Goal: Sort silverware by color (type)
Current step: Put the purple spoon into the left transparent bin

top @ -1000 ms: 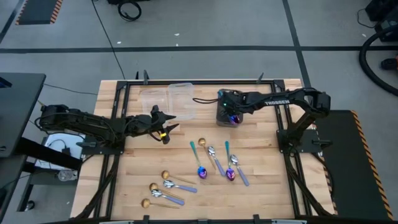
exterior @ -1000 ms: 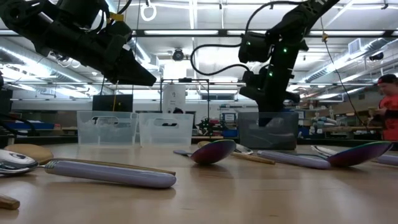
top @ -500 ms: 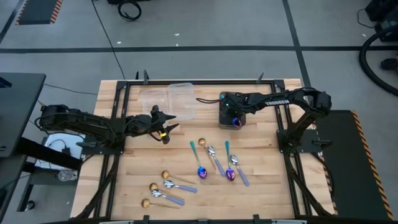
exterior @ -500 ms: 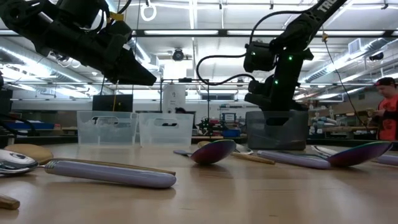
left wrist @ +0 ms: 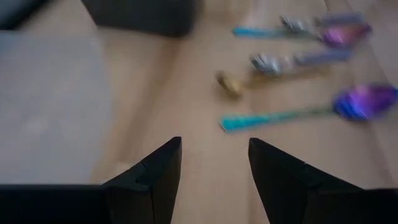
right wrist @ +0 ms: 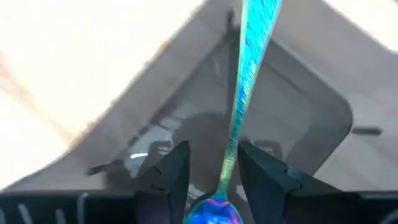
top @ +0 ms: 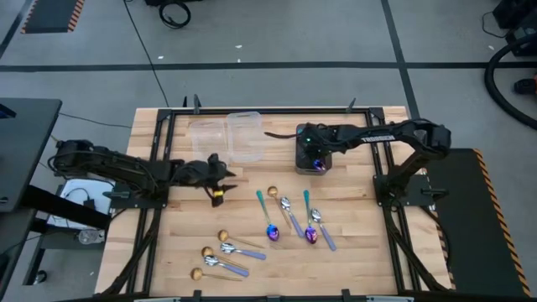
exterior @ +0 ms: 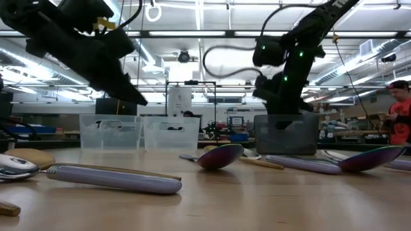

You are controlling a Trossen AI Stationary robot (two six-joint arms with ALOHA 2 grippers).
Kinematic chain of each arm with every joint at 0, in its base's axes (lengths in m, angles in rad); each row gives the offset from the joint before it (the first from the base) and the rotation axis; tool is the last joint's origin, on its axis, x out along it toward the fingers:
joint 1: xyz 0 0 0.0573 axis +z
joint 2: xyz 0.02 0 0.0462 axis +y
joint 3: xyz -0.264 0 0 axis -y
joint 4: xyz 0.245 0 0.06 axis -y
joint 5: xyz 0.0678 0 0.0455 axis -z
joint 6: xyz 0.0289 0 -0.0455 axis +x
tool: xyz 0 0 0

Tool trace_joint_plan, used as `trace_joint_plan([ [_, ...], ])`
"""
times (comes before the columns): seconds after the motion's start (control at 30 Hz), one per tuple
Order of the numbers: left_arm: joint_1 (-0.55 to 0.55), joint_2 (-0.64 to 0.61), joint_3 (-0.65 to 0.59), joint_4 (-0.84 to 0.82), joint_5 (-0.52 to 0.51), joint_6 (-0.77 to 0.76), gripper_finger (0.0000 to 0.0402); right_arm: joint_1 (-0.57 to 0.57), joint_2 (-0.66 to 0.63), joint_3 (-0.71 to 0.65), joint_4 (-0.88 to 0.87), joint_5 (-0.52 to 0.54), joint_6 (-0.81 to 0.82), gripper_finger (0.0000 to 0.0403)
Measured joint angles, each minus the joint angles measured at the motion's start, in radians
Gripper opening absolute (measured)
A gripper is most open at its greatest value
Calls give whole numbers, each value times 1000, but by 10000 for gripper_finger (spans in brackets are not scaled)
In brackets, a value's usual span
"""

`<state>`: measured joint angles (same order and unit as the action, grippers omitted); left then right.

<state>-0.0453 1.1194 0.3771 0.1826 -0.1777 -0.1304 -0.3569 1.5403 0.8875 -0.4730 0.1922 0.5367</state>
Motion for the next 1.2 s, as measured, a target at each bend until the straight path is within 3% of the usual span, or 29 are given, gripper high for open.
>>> trace_joint_plan([
  [0.17, -101, 0, 50, -66, -10, -77, 194, 81, -100, 0, 14, 90, -22, 157],
  [0.3, -194, 7, 87, -147, -80, -109, 194, 195, -151, 0, 36, 184, -51, 155],
  [0.47, -283, 30, 166, -302, -122, -207, 194, 325, -152, 0, 108, 258, -132, 154],
  [0.63, -337, 111, 284, -485, -119, -278, 194, 424, -118, -5, 234, 269, -202, 153],
  [0.73, -364, 165, 339, -575, -74, -278, 194, 481, -106, -53, 370, 283, -223, 154],
  [1.0, -435, 307, 492, -625, 45, -339, 194, 640, -58, -283, 916, 306, -264, 151],
  [1.2, -470, 434, 635, -815, 109, -385, 194, 737, 76, -271, 977, 511, -287, 146],
])
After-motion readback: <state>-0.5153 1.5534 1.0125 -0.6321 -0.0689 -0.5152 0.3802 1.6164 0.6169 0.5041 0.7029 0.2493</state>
